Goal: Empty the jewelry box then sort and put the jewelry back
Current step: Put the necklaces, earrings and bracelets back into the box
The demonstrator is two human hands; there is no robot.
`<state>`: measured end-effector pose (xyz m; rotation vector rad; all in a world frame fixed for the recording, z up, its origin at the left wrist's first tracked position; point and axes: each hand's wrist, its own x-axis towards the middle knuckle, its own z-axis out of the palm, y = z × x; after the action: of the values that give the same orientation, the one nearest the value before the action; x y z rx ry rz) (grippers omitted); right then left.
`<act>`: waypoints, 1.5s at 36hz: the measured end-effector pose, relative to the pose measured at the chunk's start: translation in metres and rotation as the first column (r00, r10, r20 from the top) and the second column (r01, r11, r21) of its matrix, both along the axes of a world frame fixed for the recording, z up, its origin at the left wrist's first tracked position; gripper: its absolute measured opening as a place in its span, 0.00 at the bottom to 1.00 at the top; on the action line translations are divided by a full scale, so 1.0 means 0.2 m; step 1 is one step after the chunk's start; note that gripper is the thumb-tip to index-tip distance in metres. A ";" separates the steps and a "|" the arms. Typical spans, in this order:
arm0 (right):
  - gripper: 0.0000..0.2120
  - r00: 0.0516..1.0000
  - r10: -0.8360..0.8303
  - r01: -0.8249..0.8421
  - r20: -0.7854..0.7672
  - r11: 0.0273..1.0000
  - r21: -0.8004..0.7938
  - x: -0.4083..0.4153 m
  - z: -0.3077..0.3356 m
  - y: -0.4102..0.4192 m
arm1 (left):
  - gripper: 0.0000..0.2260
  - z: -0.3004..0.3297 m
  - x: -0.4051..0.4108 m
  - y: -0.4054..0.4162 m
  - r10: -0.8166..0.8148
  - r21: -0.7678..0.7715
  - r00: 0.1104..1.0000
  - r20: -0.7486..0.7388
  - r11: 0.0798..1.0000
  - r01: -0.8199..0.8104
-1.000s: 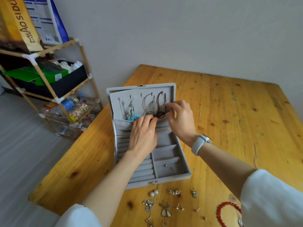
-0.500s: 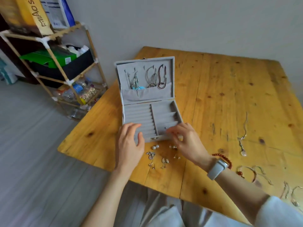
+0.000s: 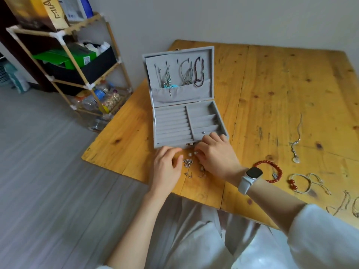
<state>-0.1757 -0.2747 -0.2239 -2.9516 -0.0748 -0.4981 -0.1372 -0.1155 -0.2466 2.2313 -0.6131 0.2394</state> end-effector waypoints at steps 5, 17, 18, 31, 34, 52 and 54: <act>0.04 0.998 -0.065 0.063 0.014 0.994 0.088 -0.02 0.03 -0.05 | 0.10 0.03 0.02 -0.10 -0.041 0.098 0.999 -0.027 0.994 0.043; 0.02 0.994 -0.111 0.098 -0.010 0.828 0.551 -0.05 0.07 -0.13 | 0.08 0.10 0.03 -0.16 -0.065 0.156 0.995 0.080 0.986 0.052; 0.03 0.992 -0.123 0.107 -0.015 0.791 0.602 -0.04 0.08 -0.13 | 0.08 0.13 0.04 -0.16 -0.056 0.124 0.995 0.083 0.991 0.045; 0.04 0.985 -0.171 0.117 -0.028 0.537 0.835 0.29 0.09 -0.03 | 0.08 0.18 0.49 -0.05 0.203 -0.001 0.962 0.184 0.979 -0.206; 0.04 0.982 -0.188 0.126 -0.026 0.546 0.828 0.38 0.07 -0.02 | 0.06 0.13 0.57 -0.06 0.158 0.027 0.941 0.300 0.984 -0.174; 0.05 0.987 -0.158 0.099 0.001 0.620 0.779 0.64 0.05 0.00 | 0.09 0.14 0.71 -0.05 0.153 0.343 0.911 0.383 0.892 -0.294; 0.04 0.988 -0.155 0.092 0.010 0.633 0.769 0.65 0.04 0.01 | 0.09 0.14 0.72 -0.05 0.160 0.349 0.913 0.376 0.888 -0.300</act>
<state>-0.0451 -0.2733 -0.2161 -2.0878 0.2752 -0.4953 0.0063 -0.1260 -0.2192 2.6942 -0.6119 0.6888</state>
